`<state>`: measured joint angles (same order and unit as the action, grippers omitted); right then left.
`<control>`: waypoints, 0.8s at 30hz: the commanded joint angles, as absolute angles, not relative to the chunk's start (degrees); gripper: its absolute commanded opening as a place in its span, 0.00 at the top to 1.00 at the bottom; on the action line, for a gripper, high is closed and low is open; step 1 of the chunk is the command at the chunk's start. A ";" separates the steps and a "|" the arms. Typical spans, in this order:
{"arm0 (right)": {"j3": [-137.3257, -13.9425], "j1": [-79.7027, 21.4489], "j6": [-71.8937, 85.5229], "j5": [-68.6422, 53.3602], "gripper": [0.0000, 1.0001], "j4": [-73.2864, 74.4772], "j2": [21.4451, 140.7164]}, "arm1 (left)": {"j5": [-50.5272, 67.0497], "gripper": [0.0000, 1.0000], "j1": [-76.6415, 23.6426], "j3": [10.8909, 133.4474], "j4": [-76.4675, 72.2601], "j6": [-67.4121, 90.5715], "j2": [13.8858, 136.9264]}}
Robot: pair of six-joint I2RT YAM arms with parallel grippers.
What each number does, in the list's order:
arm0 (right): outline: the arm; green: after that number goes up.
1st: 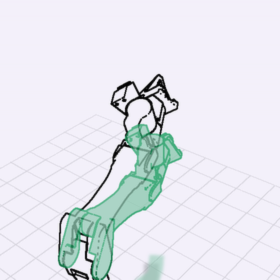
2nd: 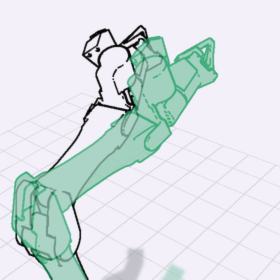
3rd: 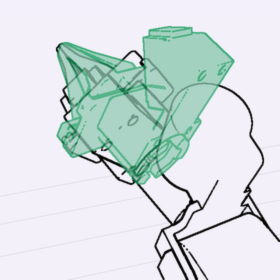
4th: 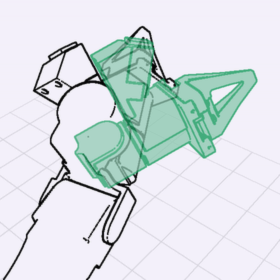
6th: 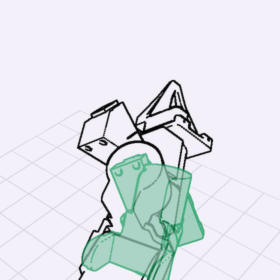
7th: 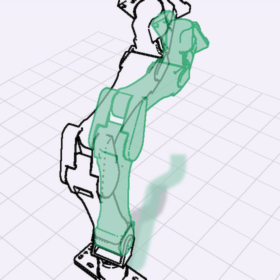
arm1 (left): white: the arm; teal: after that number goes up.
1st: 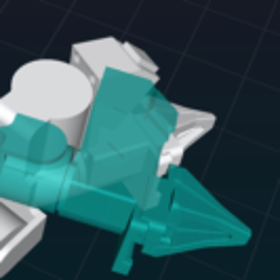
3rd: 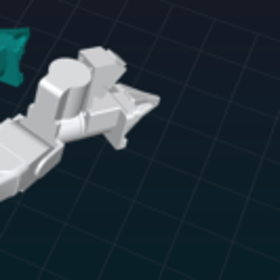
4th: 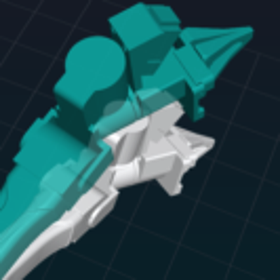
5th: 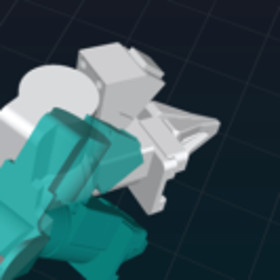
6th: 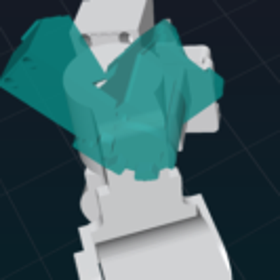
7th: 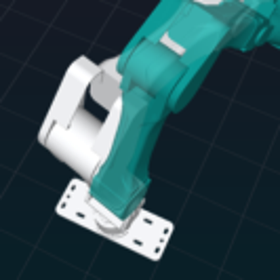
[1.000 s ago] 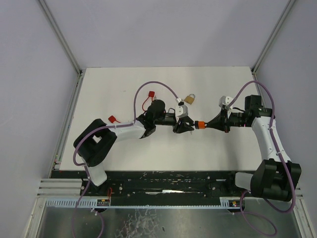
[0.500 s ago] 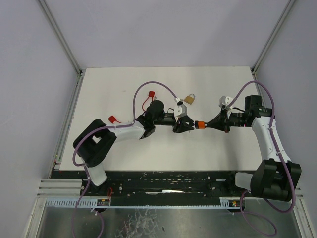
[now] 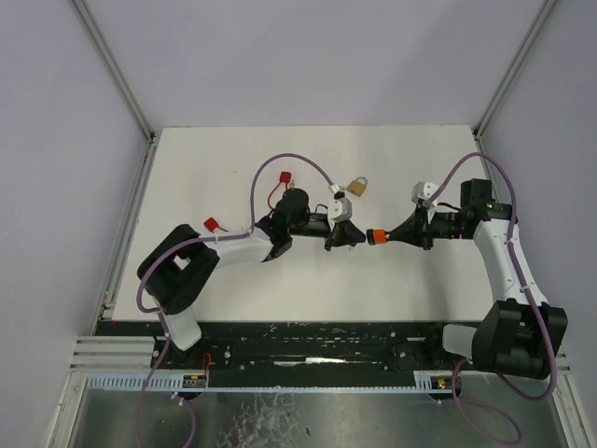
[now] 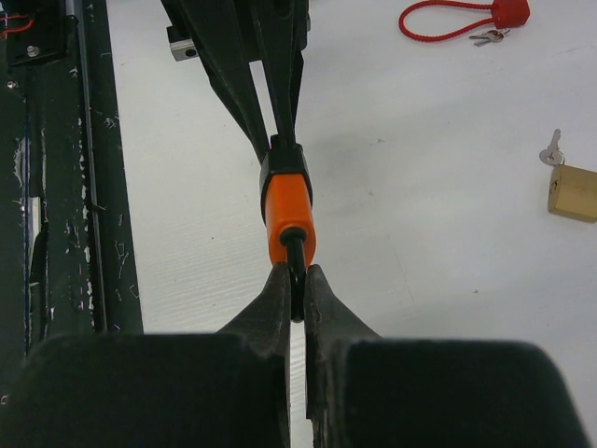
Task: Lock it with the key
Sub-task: Lock the lock.
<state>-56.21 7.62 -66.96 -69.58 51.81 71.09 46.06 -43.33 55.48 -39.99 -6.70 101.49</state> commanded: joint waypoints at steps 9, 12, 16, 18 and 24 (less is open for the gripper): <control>-63.48 13.71 -68.69 -68.47 1.00 58.28 70.04 | 38.53 1.00 -42.07 50.72 -46.88 -10.09 97.10; -63.72 15.03 -68.30 -67.25 1.00 58.23 69.21 | 37.45 1.00 -41.77 50.64 -46.61 -10.04 97.03; -63.60 16.00 -67.69 -67.44 1.00 57.94 68.41 | 35.93 1.00 -41.57 50.45 -46.57 -9.72 96.96; -63.66 16.23 -69.31 -67.96 1.00 59.33 68.14 | 36.34 1.00 -41.19 50.60 -46.50 -8.80 96.99; -62.26 14.85 -81.04 -72.69 1.00 67.21 67.07 | 51.71 1.00 -40.07 53.74 -50.27 1.38 101.05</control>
<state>-60.69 12.60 -73.25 -73.01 63.07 69.43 44.84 -44.21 52.95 -49.17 -5.48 98.76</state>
